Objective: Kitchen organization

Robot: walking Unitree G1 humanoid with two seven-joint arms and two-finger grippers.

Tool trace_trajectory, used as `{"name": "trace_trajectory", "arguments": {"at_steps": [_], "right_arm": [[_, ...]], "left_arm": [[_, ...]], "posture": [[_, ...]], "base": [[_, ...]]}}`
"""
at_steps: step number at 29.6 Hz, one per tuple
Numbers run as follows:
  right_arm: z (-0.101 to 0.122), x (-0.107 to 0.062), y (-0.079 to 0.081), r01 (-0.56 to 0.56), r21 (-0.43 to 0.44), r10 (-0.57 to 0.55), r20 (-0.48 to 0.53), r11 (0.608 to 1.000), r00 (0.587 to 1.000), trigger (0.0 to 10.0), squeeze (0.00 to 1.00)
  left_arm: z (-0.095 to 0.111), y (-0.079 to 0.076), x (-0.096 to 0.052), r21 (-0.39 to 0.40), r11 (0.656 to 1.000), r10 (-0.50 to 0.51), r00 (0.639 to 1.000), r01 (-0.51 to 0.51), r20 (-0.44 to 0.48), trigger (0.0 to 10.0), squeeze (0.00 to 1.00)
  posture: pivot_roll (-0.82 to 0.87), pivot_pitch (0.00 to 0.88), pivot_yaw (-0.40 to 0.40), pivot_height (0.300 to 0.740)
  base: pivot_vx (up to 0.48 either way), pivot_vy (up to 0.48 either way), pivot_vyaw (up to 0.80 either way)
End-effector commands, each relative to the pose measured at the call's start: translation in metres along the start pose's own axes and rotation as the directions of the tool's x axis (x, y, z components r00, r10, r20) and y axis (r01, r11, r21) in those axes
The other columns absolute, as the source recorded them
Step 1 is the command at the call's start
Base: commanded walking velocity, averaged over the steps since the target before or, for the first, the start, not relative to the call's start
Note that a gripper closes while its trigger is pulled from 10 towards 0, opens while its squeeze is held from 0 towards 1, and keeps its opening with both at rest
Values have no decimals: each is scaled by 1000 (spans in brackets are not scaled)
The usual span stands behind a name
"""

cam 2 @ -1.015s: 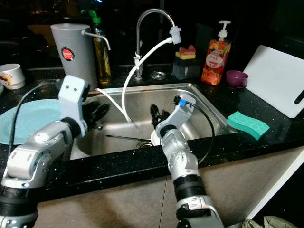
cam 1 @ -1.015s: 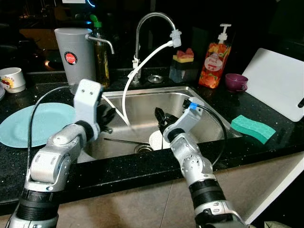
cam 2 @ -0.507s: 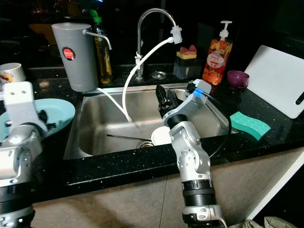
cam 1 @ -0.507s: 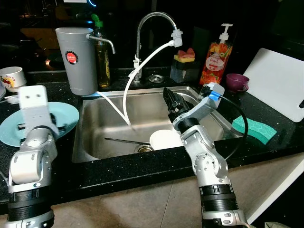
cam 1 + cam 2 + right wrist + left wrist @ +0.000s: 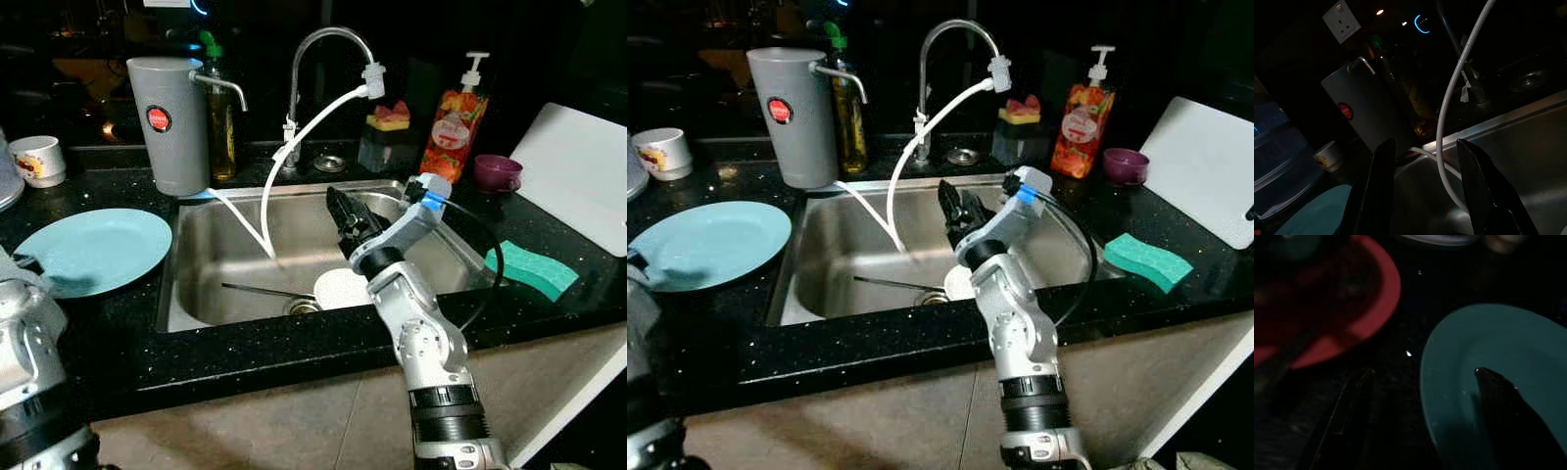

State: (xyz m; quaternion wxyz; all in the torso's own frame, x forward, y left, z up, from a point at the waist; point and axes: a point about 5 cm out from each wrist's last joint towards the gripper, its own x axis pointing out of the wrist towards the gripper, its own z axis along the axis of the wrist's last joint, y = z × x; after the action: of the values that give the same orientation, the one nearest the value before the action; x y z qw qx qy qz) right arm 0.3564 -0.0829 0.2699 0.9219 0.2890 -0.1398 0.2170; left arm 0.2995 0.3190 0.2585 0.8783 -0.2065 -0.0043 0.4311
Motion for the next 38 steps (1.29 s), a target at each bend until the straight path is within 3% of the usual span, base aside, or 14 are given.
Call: {"name": "trace_trajectory", "arguments": {"at_steps": [1, 14, 16, 17, 18, 19, 20, 21, 34, 37, 38], "right_arm": [[1, -2, 1, -10, 8, 10, -3, 1000, 1000, 10000, 0], [3, -2, 2, -28, 7, 28, -8, 1000, 1000, 10000, 0], [3, -1, 3, -30, 6, 30, -9, 1000, 1000, 10000, 0], [3, -1, 3, -32, 6, 32, -9, 999, 999, 10000, 0], [4, -1, 3, -33, 6, 33, -9, 999, 999, 10000, 0], [4, 0, 4, -34, 6, 34, -8, 999, 999, 10000, 0], [4, 0, 4, -34, 6, 34, -8, 999, 999, 10000, 0], [5, 0, 3, -33, 6, 33, -7, 999, 999, 10000, 0], [6, 1, 2, -29, 12, 29, -9, 1000, 1000, 10000, 0], [7, 1, 2, -28, 15, 28, -9, 1000, 1000, 10000, 0], [7, 1, 2, -27, 14, 27, -7, 1000, 1000, 10000, 0]], "left_arm": [[-4, 2, 5, -59, 998, 0, 999, -2, -39, 10000, 0], [-26, -2, 14, -296, 954, -109, 968, 38, -227, 10000, 0], [-28, -4, 15, -337, 940, -141, 958, 51, -249, 6863, 0], [-29, -5, 16, -349, 935, -152, 955, 56, -255, 6235, 0], [-30, -5, 16, -354, 933, -158, 953, 59, -258, 6235, 0], [-30, -6, 17, -359, 931, -165, 951, 63, -262, 2549, 0], [-30, -6, 17, -359, 931, -165, 951, 63, -262, 2549, 0], [-33, -10, 17, -360, 929, -197, 939, 87, -283, 0, 0], [-37, -9, 18, -397, 915, -201, 938, 76, -284, 0, 0], [-33, -12, 17, -414, 903, -235, 941, 118, -244, 0, 0], [-25, -19, 14, -426, 885, -289, 938, 187, -189, 0, 0]], "posture": [[129, 94, -61, 740], [122, 95, -74, 740], [122, 93, -75, 740], [122, 93, -75, 740], [122, 93, -75, 740], [117, 90, -76, 740], [117, 90, -76, 740], [116, 88, -77, 740], [115, 90, -83, 740], [114, 91, -84, 740], [114, 91, -84, 740]], "base": [[0, 0, 0], [0, 0, 0], [0, 0, 0], [0, 0, 0], [0, 0, 0], [0, 0, 0], [0, 0, 0], [0, 0, 0], [0, 0, 0], [0, 0, 0], [0, 0, 0]]}}
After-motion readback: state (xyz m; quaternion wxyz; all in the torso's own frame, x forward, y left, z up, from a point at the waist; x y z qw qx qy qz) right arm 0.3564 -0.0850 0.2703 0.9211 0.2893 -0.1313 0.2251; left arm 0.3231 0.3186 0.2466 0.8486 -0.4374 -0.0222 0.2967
